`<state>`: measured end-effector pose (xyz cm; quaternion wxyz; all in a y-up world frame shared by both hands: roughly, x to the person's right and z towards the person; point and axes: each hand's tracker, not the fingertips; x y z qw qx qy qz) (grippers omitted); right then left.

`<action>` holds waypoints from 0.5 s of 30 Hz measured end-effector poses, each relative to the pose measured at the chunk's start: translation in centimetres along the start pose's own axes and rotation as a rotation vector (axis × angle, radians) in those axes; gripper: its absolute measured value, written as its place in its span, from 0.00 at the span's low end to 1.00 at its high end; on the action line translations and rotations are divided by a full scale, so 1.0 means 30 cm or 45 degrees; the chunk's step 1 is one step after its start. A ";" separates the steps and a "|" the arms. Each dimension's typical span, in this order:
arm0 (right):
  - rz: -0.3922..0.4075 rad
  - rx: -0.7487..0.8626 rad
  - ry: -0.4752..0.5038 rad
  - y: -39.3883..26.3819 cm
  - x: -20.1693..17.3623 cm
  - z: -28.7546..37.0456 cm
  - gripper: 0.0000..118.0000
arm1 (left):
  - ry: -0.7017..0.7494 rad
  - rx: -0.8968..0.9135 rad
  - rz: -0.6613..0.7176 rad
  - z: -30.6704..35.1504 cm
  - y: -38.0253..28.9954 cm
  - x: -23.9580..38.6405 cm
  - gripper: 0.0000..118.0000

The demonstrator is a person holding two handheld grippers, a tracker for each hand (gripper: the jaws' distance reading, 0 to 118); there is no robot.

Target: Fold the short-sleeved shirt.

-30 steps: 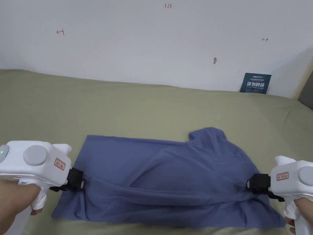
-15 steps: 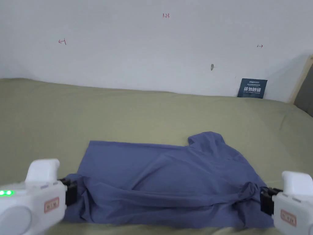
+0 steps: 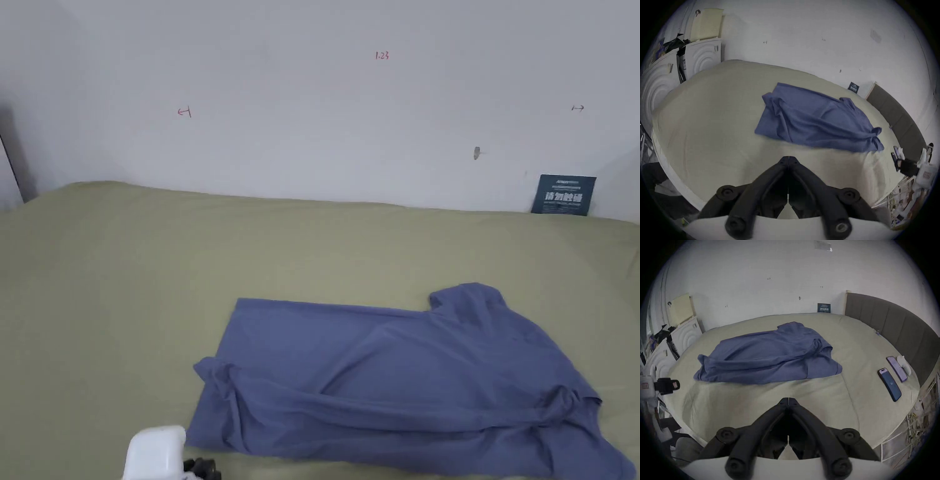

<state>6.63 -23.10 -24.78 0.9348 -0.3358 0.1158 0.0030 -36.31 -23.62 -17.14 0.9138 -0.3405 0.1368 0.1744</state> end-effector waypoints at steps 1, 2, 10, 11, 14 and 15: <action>-0.006 0.002 -0.005 0.009 0.013 -0.007 0.00 | 0.019 0.010 -0.004 -0.007 0.030 0.005 0.03; -0.018 0.012 -0.015 0.037 0.007 0.020 0.00 | 0.047 0.014 -0.019 -0.041 0.070 0.004 0.18; -0.078 -0.004 0.012 0.098 0.129 -0.038 0.00 | 0.094 -0.158 -0.112 -0.384 0.215 -0.060 0.62; -0.086 -0.014 0.016 0.101 0.144 -0.045 0.00 | 0.105 -0.217 -0.112 -0.416 0.213 -0.064 0.62; -0.108 -0.028 0.033 0.117 0.191 -0.070 0.00 | 0.114 -0.245 -0.124 -0.474 0.184 -0.074 0.62; -0.113 -0.028 0.036 0.128 0.209 -0.082 0.01 | 0.091 -0.288 -0.144 -0.489 0.171 -0.075 0.62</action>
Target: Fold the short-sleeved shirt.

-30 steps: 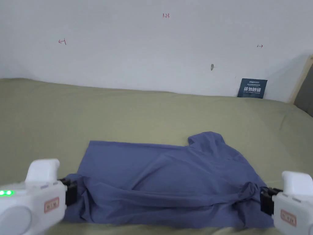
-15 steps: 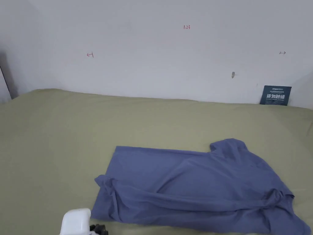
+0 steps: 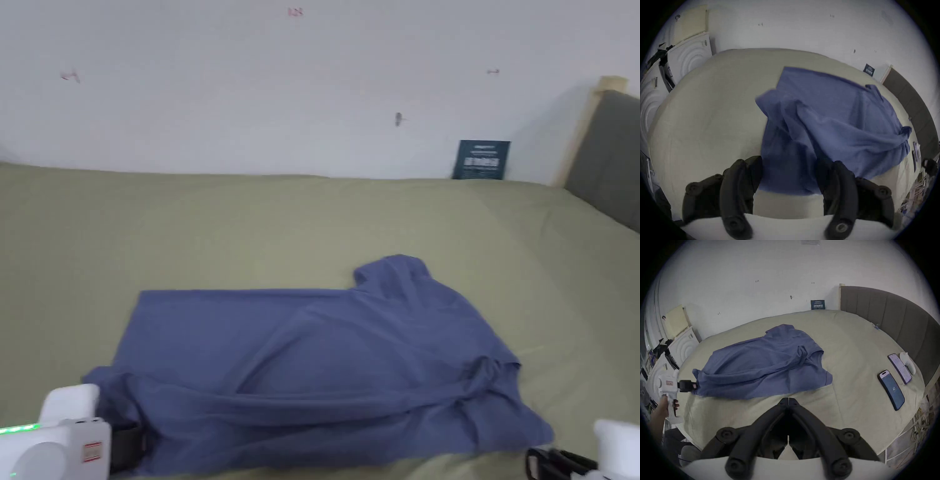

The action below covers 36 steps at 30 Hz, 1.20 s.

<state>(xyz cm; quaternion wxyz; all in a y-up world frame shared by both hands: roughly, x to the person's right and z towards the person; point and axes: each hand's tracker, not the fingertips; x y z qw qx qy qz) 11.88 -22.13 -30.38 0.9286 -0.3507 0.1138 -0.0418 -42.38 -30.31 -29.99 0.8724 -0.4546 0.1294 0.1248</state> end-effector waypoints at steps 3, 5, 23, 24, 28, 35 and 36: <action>0.024 -0.005 -0.004 0.055 0.051 -0.059 0.13 | 0.025 0.070 -0.041 0.007 -0.031 0.011 0.65; 0.081 -0.034 -0.019 0.089 0.077 -0.112 0.45 | 0.011 0.128 -0.046 -0.009 -0.057 0.008 0.70; 0.024 -0.350 -0.021 0.171 0.173 -0.430 0.01 | -0.066 0.124 -0.011 0.109 0.007 0.011 0.02; 0.058 -0.326 -0.032 0.174 0.162 -0.418 0.01 | -0.082 0.112 -0.006 0.112 0.015 0.009 0.02; 0.029 -0.286 0.005 0.195 0.150 -0.349 0.01 | -0.100 0.134 -0.018 0.173 0.019 0.014 0.02; 0.088 -0.223 0.002 0.189 0.131 -0.207 0.01 | -0.154 0.133 -0.018 0.277 -0.013 -0.003 0.02; 0.084 -0.225 0.009 0.184 0.125 -0.186 0.01 | -0.155 0.126 -0.011 0.291 -0.022 -0.005 0.02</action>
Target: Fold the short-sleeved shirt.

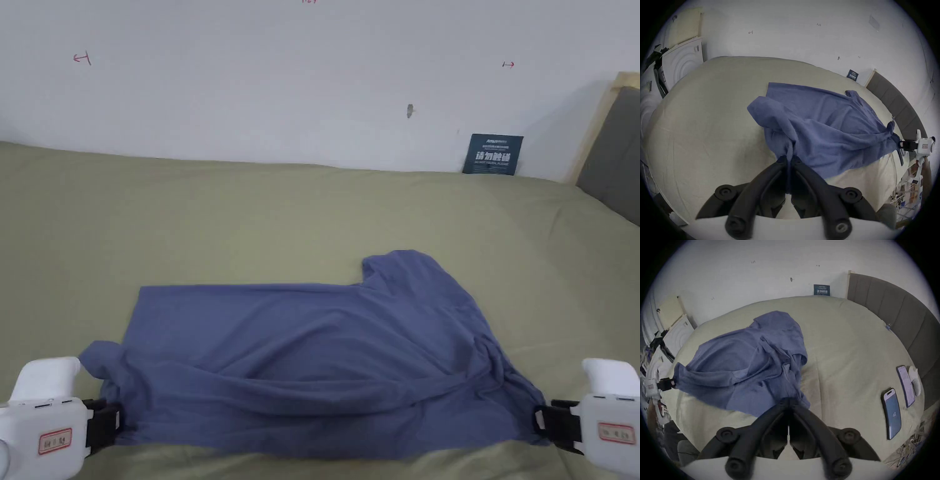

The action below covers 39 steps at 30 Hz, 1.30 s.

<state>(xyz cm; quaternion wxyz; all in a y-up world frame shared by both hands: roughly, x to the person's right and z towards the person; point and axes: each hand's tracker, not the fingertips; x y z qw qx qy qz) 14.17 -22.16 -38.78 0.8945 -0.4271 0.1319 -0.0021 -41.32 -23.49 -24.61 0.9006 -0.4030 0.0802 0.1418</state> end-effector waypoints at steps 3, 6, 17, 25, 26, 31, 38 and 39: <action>0.040 0.024 -0.005 -0.038 -0.016 0.058 0.01 | 0.017 -0.016 -0.048 0.043 -0.035 -0.005 0.02; 0.046 0.017 -0.013 -0.082 -0.013 0.111 0.01 | 0.031 -0.043 -0.064 0.069 -0.075 -0.055 0.02; 0.033 -0.068 0.005 -0.271 0.029 0.238 0.01 | -0.047 -0.160 -0.024 0.251 -0.256 -0.154 0.02; 0.010 -0.154 0.001 -0.401 0.053 0.229 0.01 | -0.038 -0.228 -0.012 0.222 -0.354 -0.240 0.02; 0.013 -0.156 -0.006 -0.408 0.051 0.224 0.01 | -0.034 -0.227 -0.010 0.224 -0.366 -0.220 0.02; 0.040 -0.161 -0.018 -0.414 0.049 0.205 0.01 | -0.078 -0.201 0.023 0.177 -0.407 -0.276 0.15; 0.055 -0.040 0.047 -0.381 0.009 0.360 0.55 | -0.184 -0.056 0.178 0.371 -0.410 -0.214 0.94; 0.052 -0.007 0.035 -0.367 -0.009 0.394 0.55 | -0.144 0.002 0.128 0.430 -0.384 -0.169 0.94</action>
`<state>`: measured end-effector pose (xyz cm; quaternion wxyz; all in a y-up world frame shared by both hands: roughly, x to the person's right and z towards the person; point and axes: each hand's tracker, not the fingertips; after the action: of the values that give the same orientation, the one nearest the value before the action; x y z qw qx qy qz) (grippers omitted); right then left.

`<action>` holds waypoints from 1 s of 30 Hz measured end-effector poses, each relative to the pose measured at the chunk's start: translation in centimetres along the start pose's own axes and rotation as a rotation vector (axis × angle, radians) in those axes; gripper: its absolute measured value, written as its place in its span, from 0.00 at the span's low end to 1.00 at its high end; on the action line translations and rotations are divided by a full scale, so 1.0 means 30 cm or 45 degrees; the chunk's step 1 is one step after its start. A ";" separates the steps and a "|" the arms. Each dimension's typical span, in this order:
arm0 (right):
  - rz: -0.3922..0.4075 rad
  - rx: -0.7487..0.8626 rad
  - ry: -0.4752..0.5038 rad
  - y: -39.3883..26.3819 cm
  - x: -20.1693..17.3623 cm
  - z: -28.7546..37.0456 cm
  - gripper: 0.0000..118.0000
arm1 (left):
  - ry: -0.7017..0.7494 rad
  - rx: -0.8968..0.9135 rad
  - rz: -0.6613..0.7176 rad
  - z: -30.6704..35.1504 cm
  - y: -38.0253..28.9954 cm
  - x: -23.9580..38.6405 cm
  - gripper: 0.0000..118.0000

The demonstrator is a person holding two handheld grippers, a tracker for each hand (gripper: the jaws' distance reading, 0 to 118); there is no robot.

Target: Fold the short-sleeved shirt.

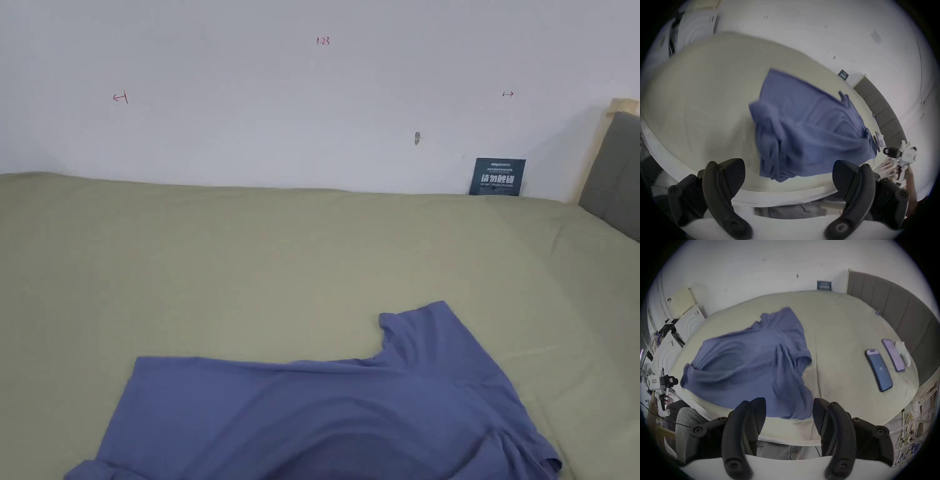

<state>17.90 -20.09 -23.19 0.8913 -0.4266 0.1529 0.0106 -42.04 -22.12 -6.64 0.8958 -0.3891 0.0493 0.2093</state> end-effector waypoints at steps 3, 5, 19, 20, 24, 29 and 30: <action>-0.030 0.112 -0.096 0.039 -0.101 0.070 0.55 | 0.044 0.173 -0.086 0.088 0.051 0.102 0.94; -0.032 0.148 -0.136 0.050 -0.190 0.089 0.55 | 0.139 0.220 -0.097 0.107 0.067 0.196 0.94; 0.169 0.209 0.056 -0.208 -0.700 0.045 0.01 | 0.079 0.155 -0.380 -0.018 -0.226 0.692 0.00; 0.181 0.195 0.062 -0.207 -0.709 0.040 0.01 | 0.072 0.145 -0.387 -0.024 -0.238 0.700 0.00; 0.164 0.188 0.064 -0.201 -0.701 0.032 0.01 | 0.064 0.119 -0.403 -0.040 -0.251 0.703 0.00; 0.145 0.191 0.045 -0.153 -0.659 0.011 0.01 | 0.055 0.114 -0.367 -0.090 -0.179 0.648 0.00; 0.144 0.200 0.040 -0.139 -0.647 0.007 0.01 | 0.057 0.111 -0.364 -0.106 -0.143 0.626 0.00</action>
<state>0.09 -20.41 -14.45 0.9175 -0.3462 0.1912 0.0423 -22.98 -20.70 -10.66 0.9311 -0.3576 0.0224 0.0684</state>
